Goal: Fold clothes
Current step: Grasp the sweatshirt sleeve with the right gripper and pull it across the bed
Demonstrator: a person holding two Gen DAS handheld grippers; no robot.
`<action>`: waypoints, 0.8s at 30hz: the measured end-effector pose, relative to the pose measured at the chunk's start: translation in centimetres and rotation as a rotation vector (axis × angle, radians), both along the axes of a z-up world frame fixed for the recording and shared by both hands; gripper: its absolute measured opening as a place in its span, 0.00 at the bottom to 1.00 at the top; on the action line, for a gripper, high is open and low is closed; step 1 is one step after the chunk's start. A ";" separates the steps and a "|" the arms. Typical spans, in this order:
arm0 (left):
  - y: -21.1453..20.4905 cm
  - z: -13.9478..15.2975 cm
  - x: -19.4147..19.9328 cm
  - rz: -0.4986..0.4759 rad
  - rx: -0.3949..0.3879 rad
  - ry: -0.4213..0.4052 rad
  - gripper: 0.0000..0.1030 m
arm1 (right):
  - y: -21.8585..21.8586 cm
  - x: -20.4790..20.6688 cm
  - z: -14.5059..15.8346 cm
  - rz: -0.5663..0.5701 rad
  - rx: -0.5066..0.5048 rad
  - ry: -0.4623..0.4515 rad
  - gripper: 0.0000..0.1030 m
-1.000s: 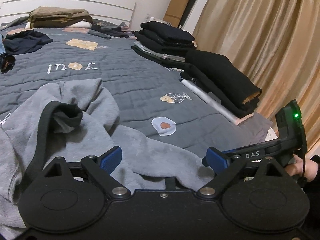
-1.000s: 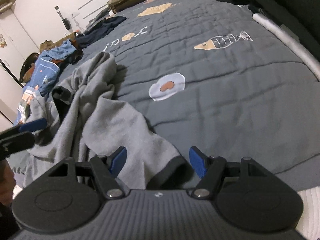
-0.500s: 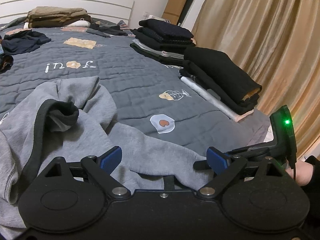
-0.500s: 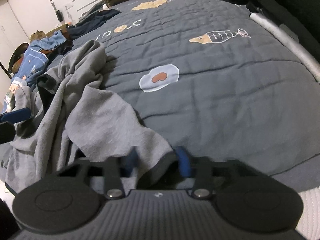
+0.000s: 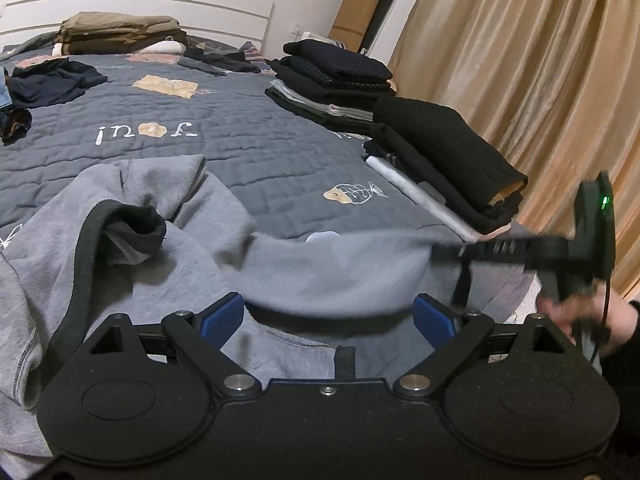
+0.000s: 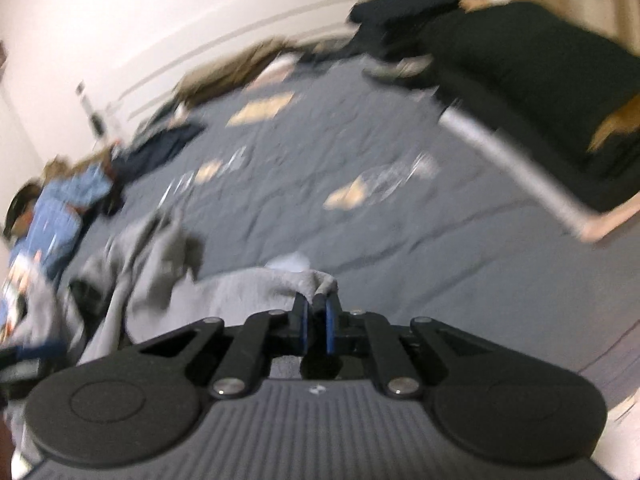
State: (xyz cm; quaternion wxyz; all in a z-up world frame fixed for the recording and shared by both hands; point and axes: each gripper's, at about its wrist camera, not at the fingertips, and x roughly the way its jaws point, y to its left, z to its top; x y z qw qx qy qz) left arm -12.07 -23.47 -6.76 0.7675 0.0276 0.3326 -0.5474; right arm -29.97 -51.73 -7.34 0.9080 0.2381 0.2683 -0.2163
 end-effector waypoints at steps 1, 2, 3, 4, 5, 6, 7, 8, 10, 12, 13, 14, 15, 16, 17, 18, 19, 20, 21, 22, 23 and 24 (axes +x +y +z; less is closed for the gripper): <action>0.0 0.0 0.0 -0.001 0.000 0.001 0.88 | -0.7 -0.2 0.6 -0.025 -0.018 -0.014 0.08; 0.0 0.0 0.0 -0.002 0.001 0.001 0.88 | -1.5 -0.3 1.2 -0.051 -0.037 -0.028 0.08; 0.0 0.0 0.1 -0.003 0.002 0.001 0.88 | -2.2 -0.5 1.8 -0.076 -0.055 -0.041 0.08; 0.0 0.0 0.1 -0.003 0.002 0.001 0.88 | -3.1 -0.7 2.4 -0.098 -0.073 -0.049 0.08; 0.1 0.0 0.2 -0.003 0.002 0.002 0.88 | -4.0 -0.9 2.9 -0.120 -0.092 -0.056 0.08; 0.1 0.1 0.2 -0.003 0.001 0.003 0.88 | -5.0 -1.1 3.4 -0.142 -0.112 -0.058 0.08; 0.1 0.1 0.3 -0.003 0.001 0.003 0.88 | -6.0 -1.3 3.9 -0.165 -0.132 -0.059 0.08; 0.2 0.1 0.4 -0.001 0.000 0.003 0.88 | -6.9 -1.4 4.4 -0.188 -0.152 -0.061 0.08; 0.3 0.2 0.6 0.001 -0.002 0.002 0.88 | -9.0 -1.5 5.2 -0.239 -0.197 -0.053 0.08; 0.4 0.2 0.7 0.005 -0.003 0.001 0.88 | -11.0 -1.3 5.8 -0.293 -0.248 -0.037 0.08; 0.5 0.2 0.8 0.007 -0.003 0.000 0.88 | -11.9 -1.2 6.0 -0.320 -0.261 -0.035 0.08; 0.5 0.2 0.8 0.009 -0.003 -0.001 0.88 | -12.8 -1.0 6.2 -0.344 -0.273 -0.031 0.08; 0.5 0.2 0.8 0.011 -0.003 -0.001 0.88 | -13.4 -0.5 5.9 -0.338 -0.270 -0.011 0.08; 0.5 0.2 0.9 0.013 -0.004 -0.001 0.88 | -13.9 0.0 5.7 -0.332 -0.266 0.010 0.08; 0.5 0.2 1.0 0.016 -0.004 0.000 0.88 | -14.5 0.5 5.5 -0.326 -0.263 0.030 0.09; 0.6 0.3 1.0 0.017 -0.004 -0.001 0.88 | -15.1 1.0 5.2 -0.319 -0.258 0.050 0.09; 0.6 0.3 1.0 0.019 -0.004 -0.003 0.88 | -15.2 1.4 4.9 -0.301 -0.235 0.071 0.11; 0.6 0.3 1.1 0.020 -0.005 -0.004 0.88 | -15.2 1.8 4.6 -0.283 -0.212 0.091 0.12; 0.6 0.4 1.1 0.021 -0.006 -0.005 0.88 | -15.0 2.1 4.5 -0.260 -0.189 0.106 0.13; 0.7 0.4 1.1 0.022 -0.008 -0.006 0.88 | -14.5 2.2 4.4 -0.245 -0.177 0.108 0.16; 0.8 0.5 1.1 0.024 -0.011 -0.005 0.88 | -13.8 2.1 4.5 -0.238 -0.185 0.099 0.21; 0.8 0.6 1.1 0.026 -0.014 -0.005 0.88 | -13.0 2.0 4.8 -0.233 -0.200 0.089 0.25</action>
